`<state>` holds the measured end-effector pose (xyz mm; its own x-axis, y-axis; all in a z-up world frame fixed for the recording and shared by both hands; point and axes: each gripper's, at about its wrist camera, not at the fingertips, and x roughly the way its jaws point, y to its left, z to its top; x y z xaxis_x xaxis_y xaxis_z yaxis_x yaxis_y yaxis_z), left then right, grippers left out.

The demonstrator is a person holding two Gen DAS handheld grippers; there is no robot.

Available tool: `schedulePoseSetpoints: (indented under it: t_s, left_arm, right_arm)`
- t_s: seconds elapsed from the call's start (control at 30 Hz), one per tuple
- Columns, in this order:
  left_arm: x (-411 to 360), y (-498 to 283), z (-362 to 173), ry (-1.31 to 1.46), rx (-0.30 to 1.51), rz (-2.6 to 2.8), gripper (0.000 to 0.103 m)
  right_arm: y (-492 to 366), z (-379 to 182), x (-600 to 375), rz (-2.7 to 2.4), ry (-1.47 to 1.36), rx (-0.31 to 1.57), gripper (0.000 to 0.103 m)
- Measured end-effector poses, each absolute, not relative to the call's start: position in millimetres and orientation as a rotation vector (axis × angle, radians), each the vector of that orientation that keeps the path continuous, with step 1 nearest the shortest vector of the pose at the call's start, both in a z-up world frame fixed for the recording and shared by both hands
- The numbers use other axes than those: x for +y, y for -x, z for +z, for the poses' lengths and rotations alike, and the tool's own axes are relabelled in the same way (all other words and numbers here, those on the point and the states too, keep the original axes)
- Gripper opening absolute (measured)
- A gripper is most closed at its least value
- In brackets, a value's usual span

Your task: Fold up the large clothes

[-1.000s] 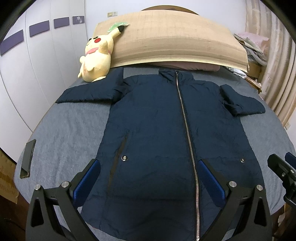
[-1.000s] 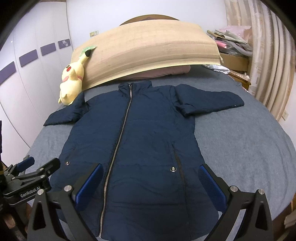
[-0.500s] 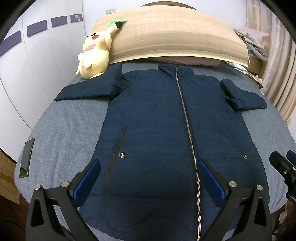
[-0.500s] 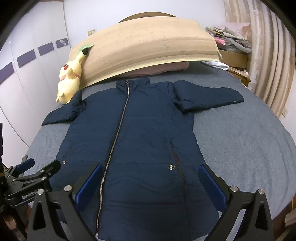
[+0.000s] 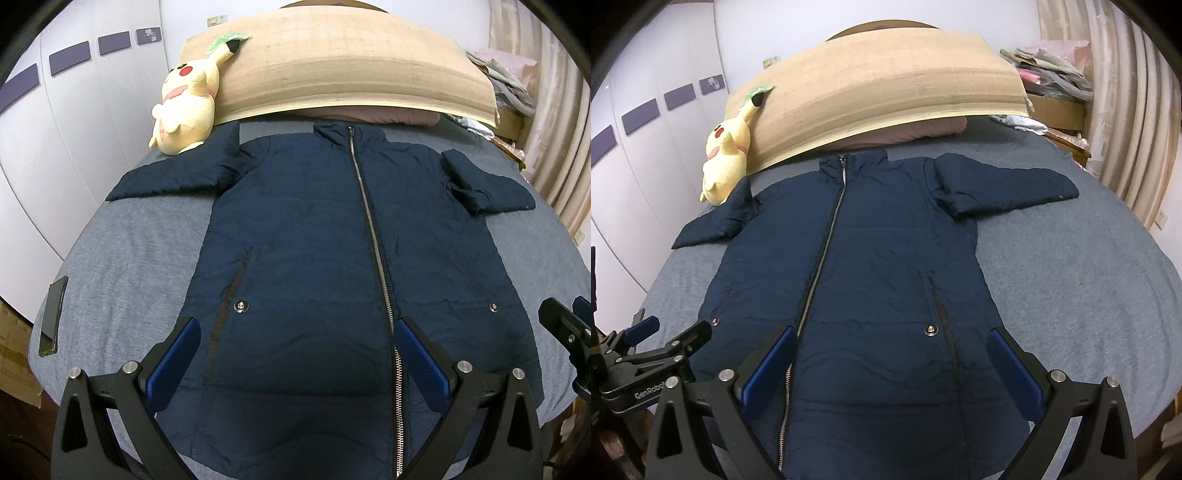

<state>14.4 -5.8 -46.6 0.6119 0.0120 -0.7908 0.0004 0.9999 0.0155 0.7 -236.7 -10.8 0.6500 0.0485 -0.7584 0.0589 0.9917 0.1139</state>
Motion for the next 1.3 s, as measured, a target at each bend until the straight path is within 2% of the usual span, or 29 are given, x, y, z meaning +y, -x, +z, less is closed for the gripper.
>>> schedulePoseSetpoints:
  t_s: [0.53,0.77,0.9,1.13,1.3]
  left_arm:
    - [-9,-26,-62,-0.027,0.942,0.005,0.103]
    - [-8,-42,-87,-0.036,0.985,0.013,0.103]
    - [-5,-55,-101,-0.049,1.0,0.034,0.103]
    - [1,-74,-142,-0.065,1.068,0.043,0.103]
    - [11,-68,-152,-0.021,1.001,0.014,0.103]
  right_arm:
    - [-9,-25,-247,-0.013,-0.142,0.888,0.103]
    - [-27,-36,-293,-0.03,-0.186,0.907,0.103]
    - [-53,-38,-360,-0.066,-0.318,0.89,0.103]
    - [-124,-65,-500,-0.056,-0.764,0.806,0.103]
    - [-186,-101,-572,-0.112,-0.987,0.772,0.099]
